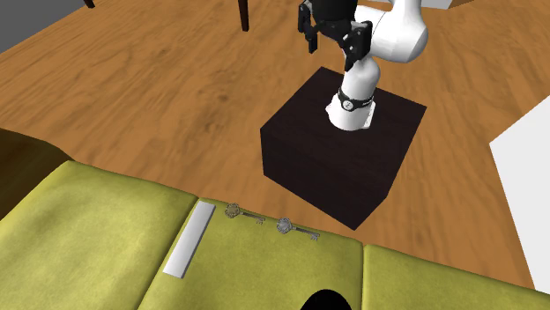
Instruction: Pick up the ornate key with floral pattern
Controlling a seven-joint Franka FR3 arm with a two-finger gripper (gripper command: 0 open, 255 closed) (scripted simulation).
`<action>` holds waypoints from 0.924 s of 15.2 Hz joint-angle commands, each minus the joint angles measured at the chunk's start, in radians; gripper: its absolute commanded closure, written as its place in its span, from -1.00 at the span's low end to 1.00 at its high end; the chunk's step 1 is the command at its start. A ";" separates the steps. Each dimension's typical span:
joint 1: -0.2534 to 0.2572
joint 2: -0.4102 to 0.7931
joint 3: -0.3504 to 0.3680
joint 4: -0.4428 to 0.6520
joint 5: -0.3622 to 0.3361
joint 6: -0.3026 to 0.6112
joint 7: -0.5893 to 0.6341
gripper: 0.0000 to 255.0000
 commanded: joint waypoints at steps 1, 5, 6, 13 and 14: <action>0.000 0.000 0.000 0.000 0.000 0.000 0.000 -1.00; 0.012 0.043 0.000 -0.094 0.002 0.176 -0.012 -1.00; 0.015 0.058 0.000 -0.114 0.003 0.221 -0.015 -1.00; 0.040 0.221 0.000 -0.210 0.011 0.548 -0.039 -1.00; 0.044 0.252 0.000 -0.217 0.013 0.595 -0.043 -1.00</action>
